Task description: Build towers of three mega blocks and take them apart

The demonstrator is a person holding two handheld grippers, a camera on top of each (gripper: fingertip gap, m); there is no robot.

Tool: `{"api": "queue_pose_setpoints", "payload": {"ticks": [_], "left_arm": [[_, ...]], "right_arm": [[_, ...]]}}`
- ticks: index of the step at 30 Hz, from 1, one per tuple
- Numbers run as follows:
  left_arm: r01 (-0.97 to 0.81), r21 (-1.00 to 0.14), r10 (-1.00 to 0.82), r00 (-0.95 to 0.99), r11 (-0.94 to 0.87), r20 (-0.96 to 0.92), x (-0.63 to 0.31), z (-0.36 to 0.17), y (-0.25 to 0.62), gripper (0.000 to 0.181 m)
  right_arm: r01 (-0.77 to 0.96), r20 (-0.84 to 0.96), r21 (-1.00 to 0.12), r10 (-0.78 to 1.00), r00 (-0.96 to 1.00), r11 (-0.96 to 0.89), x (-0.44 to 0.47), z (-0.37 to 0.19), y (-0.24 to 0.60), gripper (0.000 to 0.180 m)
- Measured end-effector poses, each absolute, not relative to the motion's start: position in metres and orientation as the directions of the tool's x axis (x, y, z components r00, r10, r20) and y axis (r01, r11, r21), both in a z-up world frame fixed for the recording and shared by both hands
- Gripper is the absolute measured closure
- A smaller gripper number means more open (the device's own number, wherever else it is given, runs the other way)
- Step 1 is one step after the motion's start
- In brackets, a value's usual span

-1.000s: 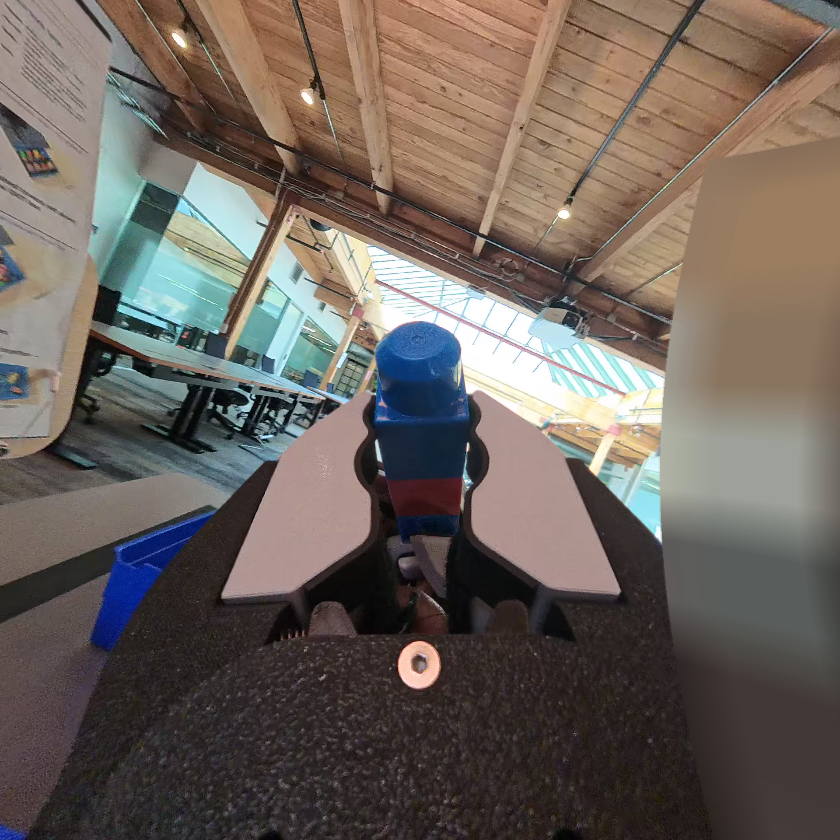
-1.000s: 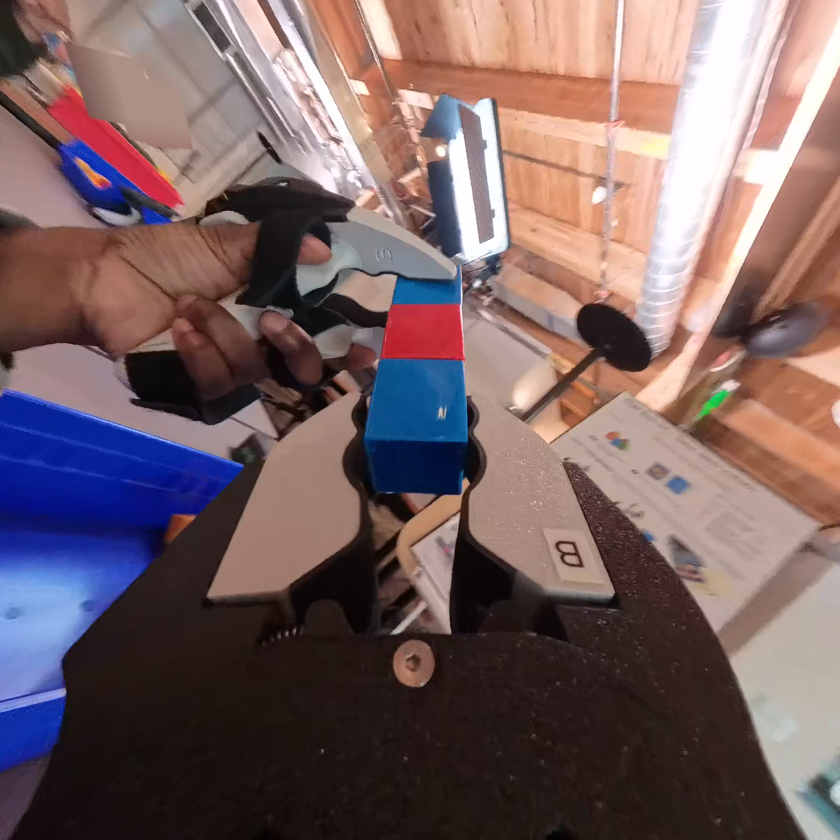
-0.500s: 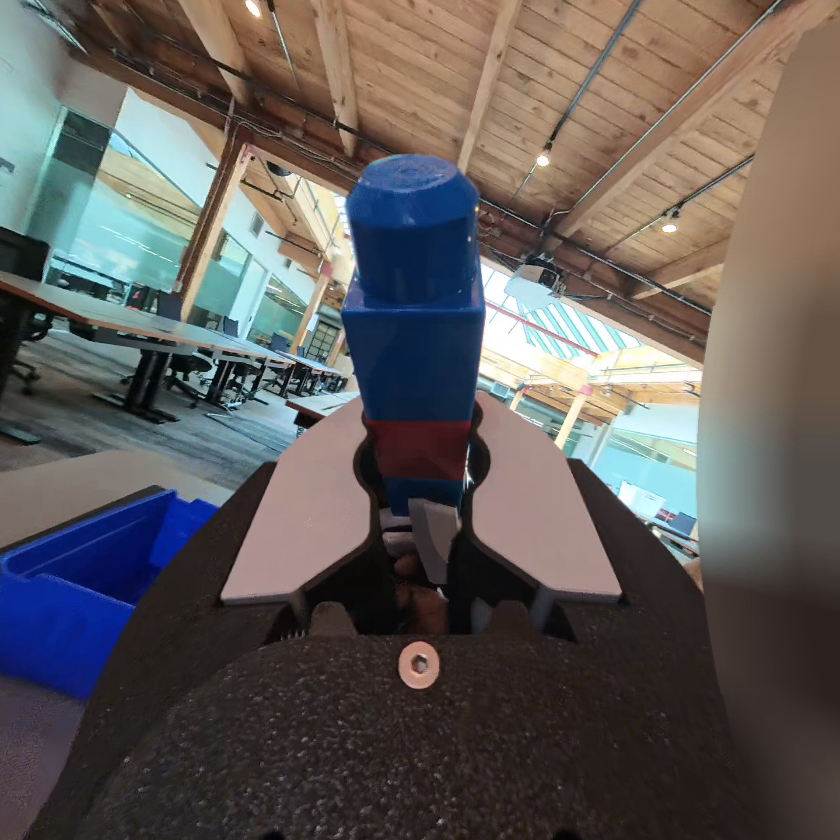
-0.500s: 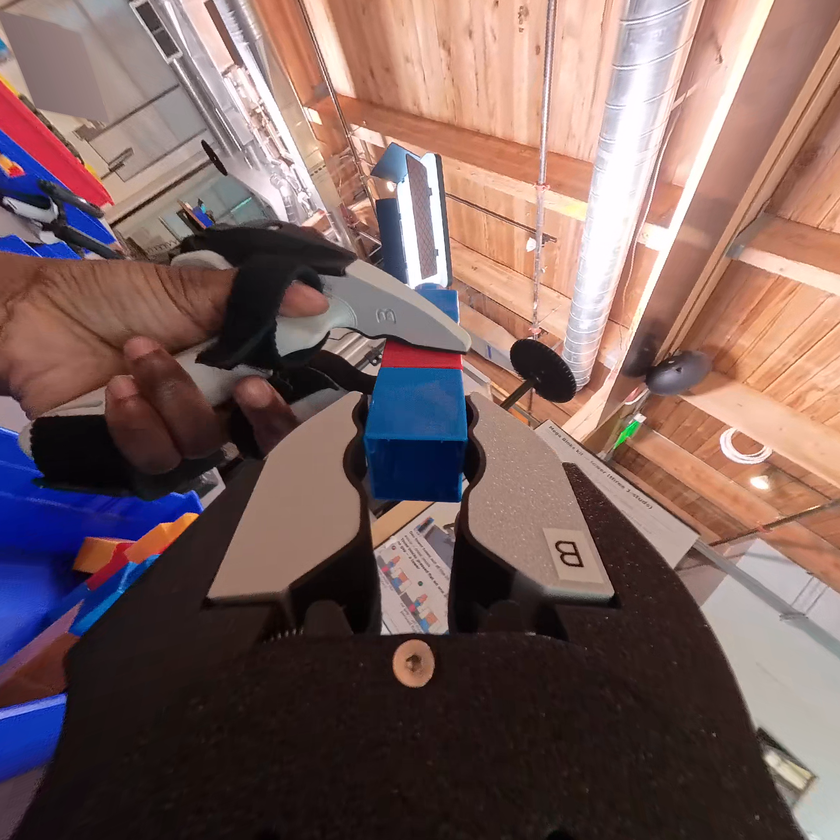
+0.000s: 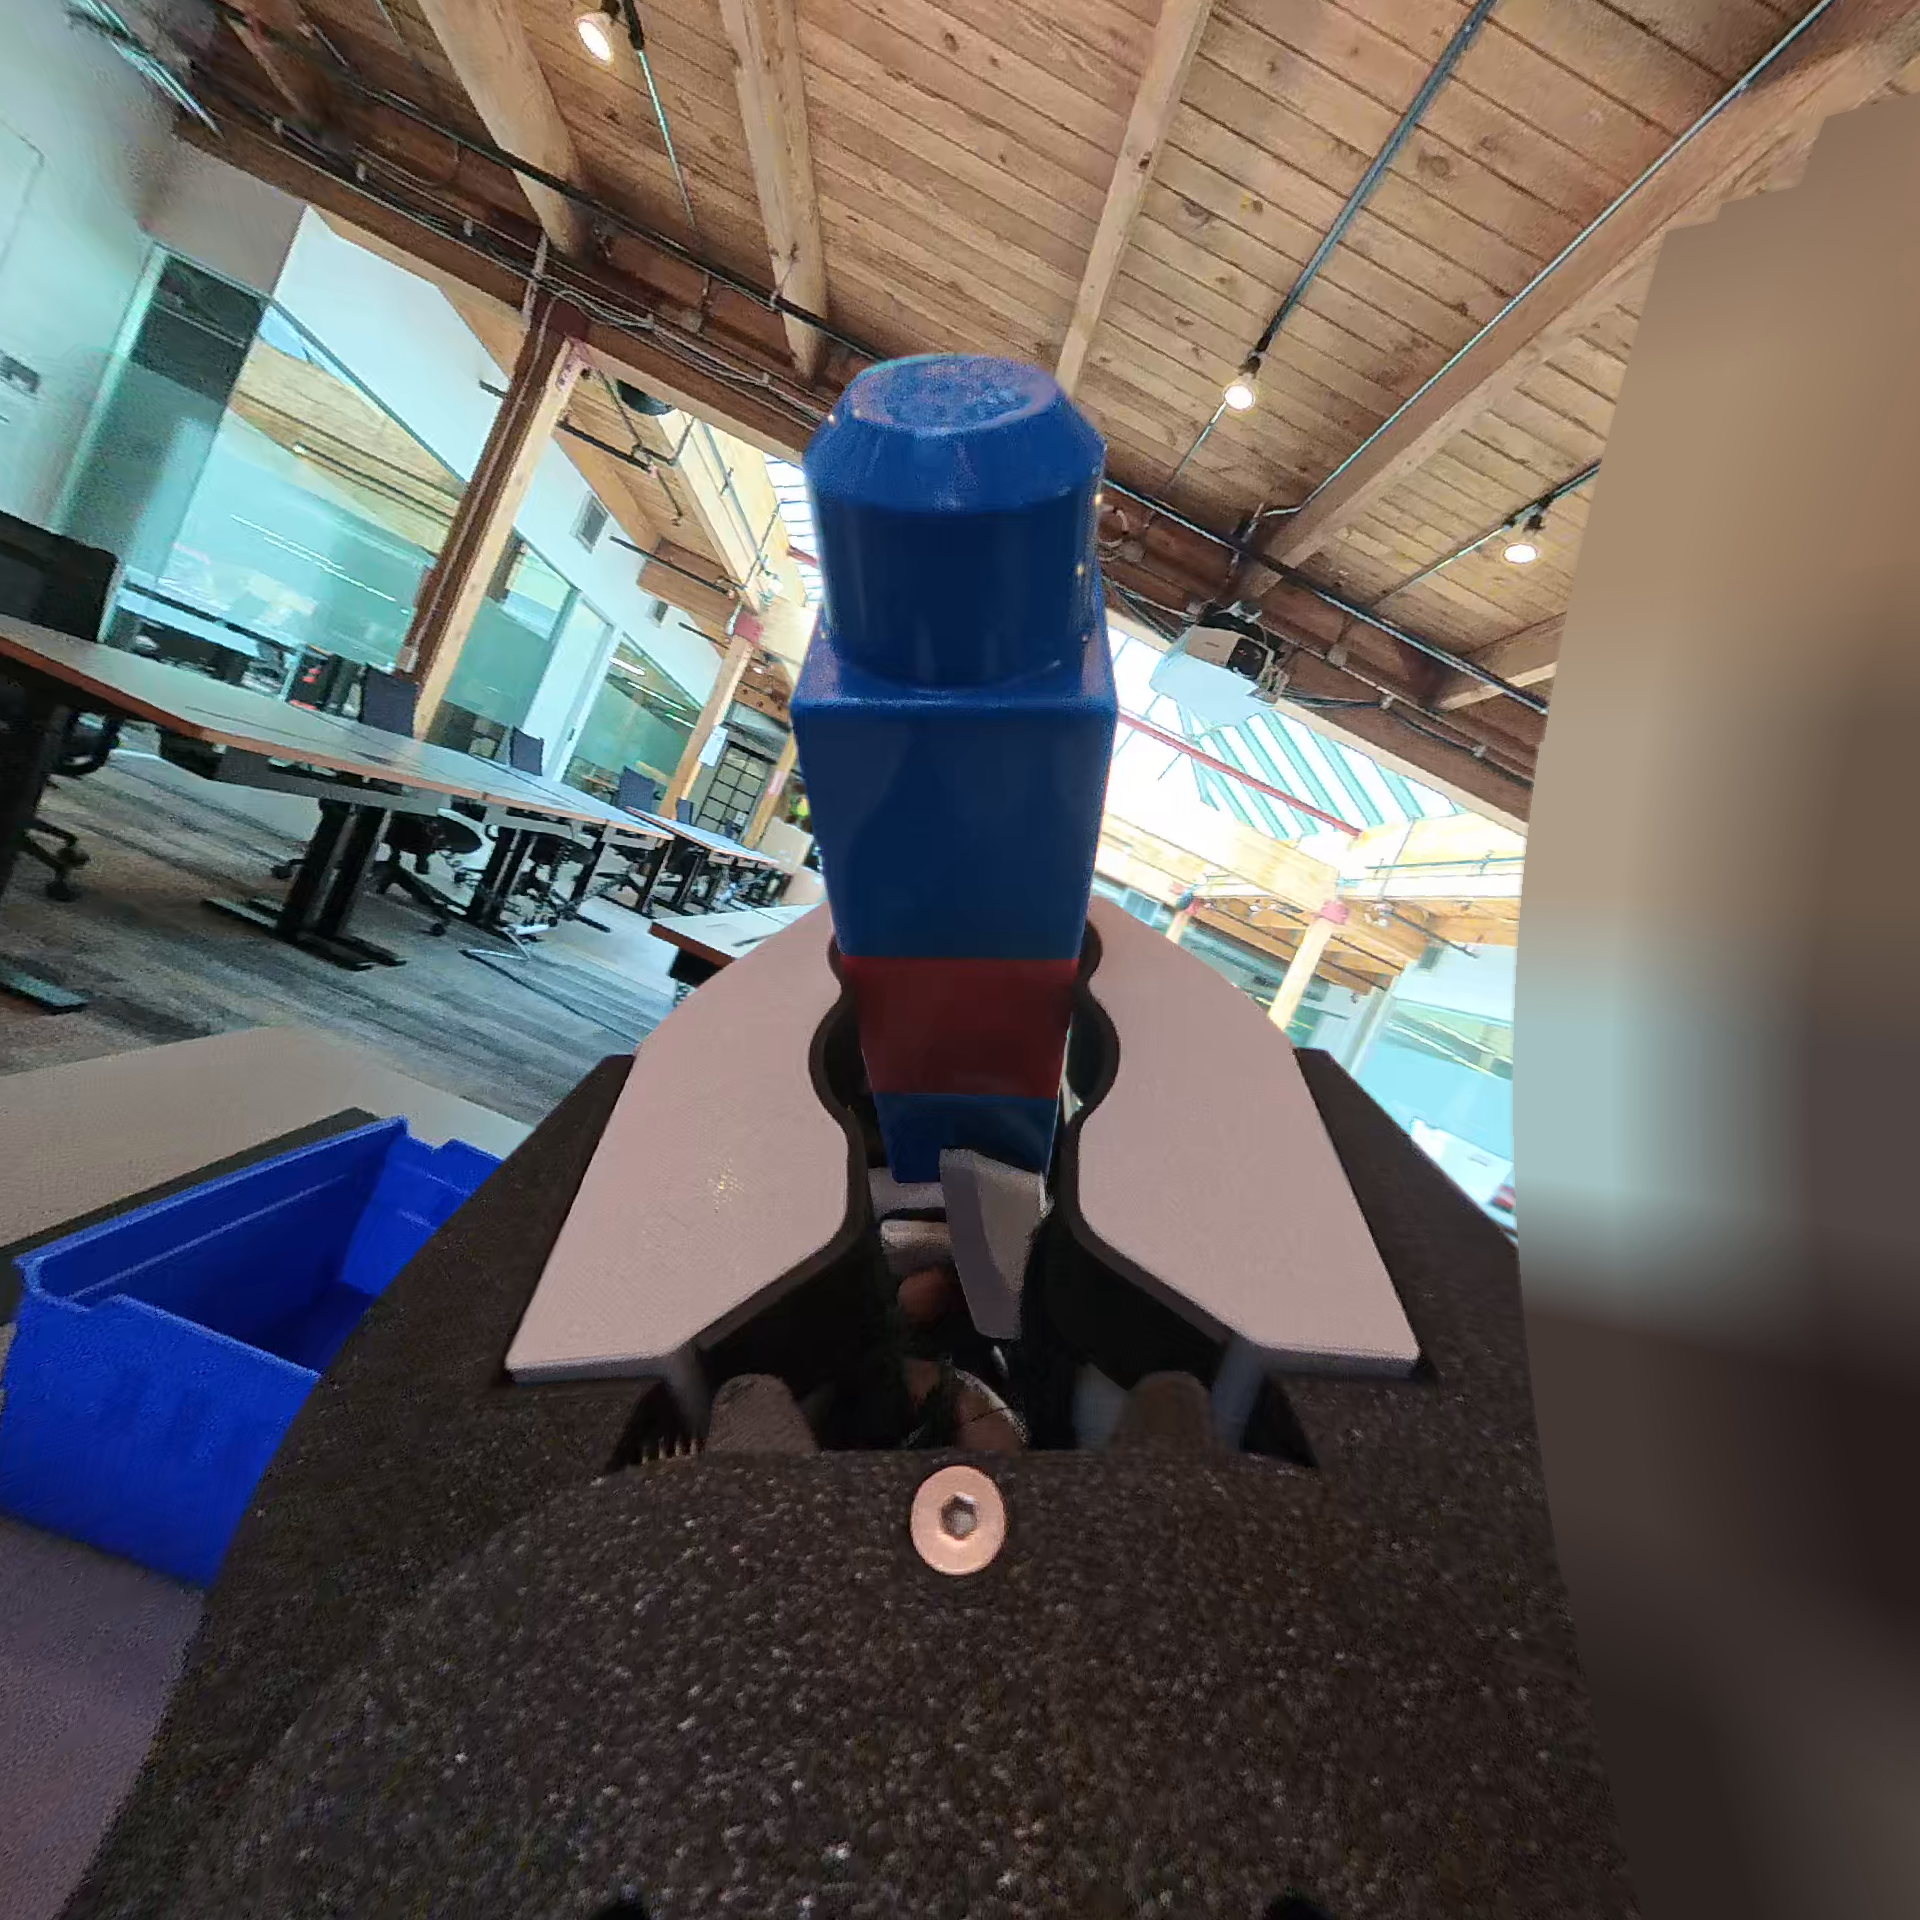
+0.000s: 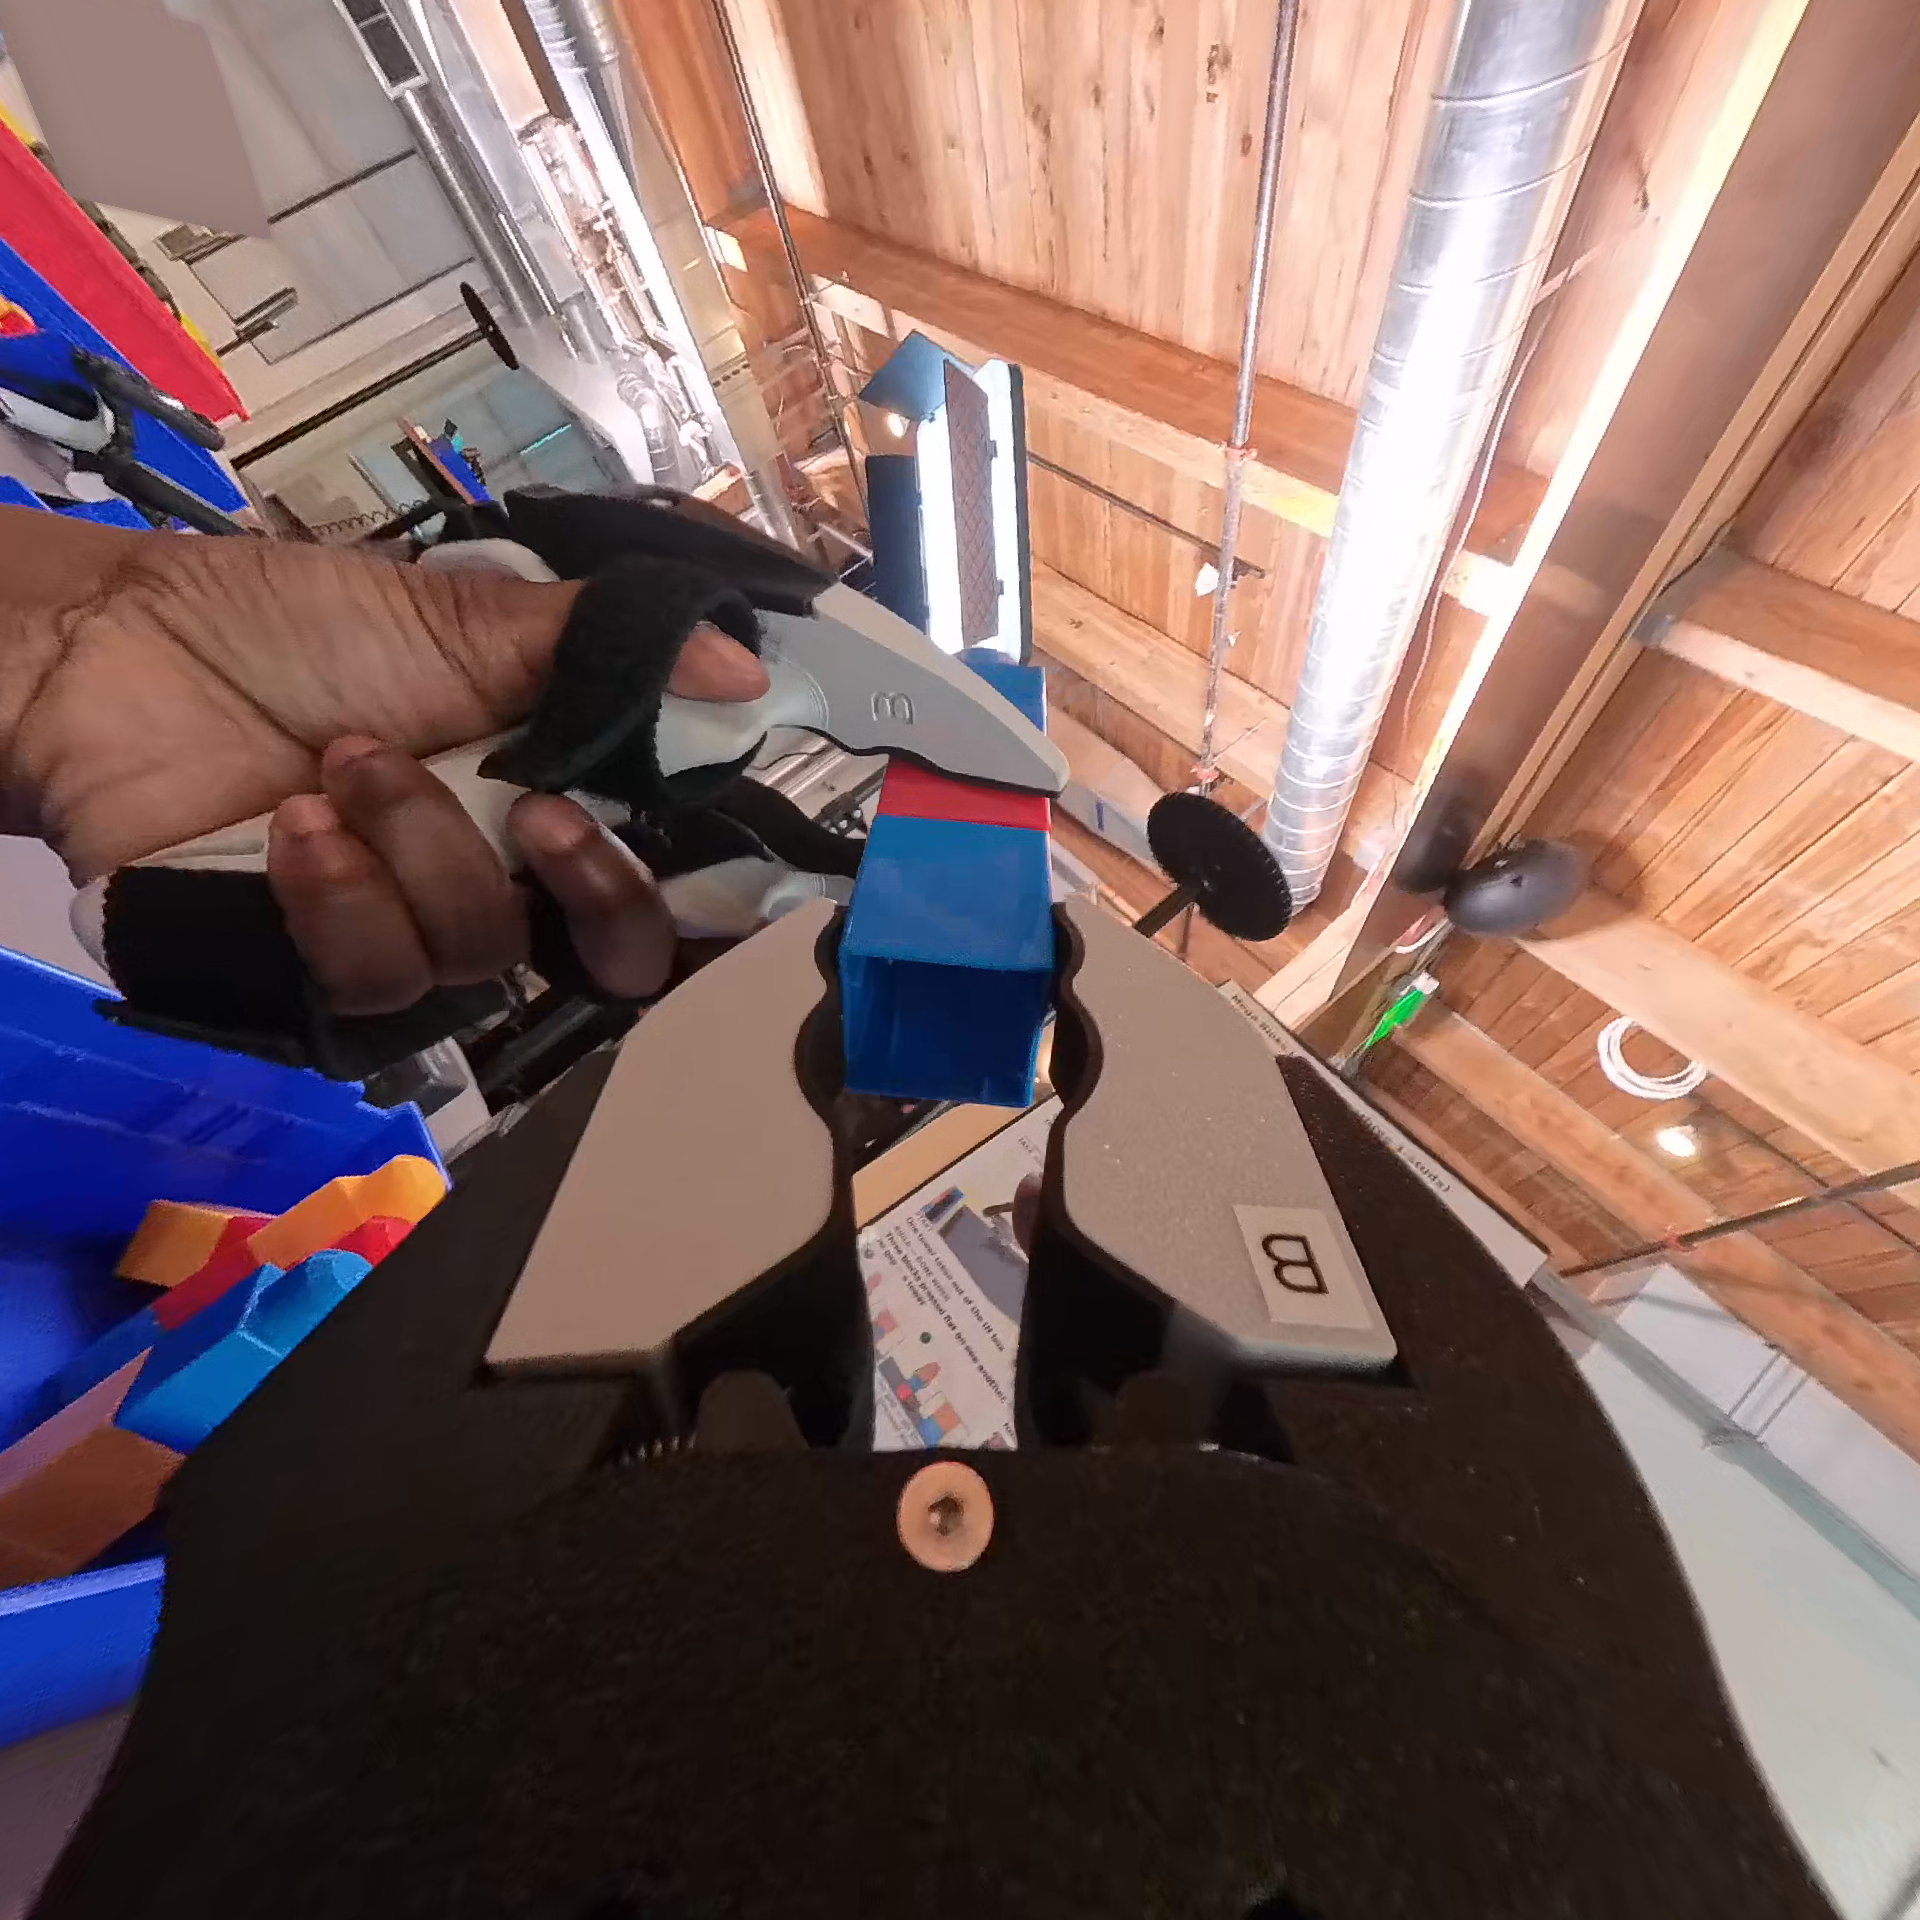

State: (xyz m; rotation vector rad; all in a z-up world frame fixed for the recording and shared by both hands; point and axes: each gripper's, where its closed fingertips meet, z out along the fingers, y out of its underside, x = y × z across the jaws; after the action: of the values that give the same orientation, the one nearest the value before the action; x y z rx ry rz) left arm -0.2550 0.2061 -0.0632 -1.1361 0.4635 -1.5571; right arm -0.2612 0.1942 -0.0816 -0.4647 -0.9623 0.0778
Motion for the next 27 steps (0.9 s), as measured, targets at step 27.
{"api": "queue_pose_setpoints", "payload": {"ticks": [27], "left_arm": [[0.1, -0.978, -0.57, 0.821, 0.184, -0.023, -0.366, -0.08, 0.234, 0.144]], "right_arm": [[0.294, -0.017, -0.727, 0.444, 0.896, -0.621, -0.074, -0.365, 0.408, 0.143]]}}
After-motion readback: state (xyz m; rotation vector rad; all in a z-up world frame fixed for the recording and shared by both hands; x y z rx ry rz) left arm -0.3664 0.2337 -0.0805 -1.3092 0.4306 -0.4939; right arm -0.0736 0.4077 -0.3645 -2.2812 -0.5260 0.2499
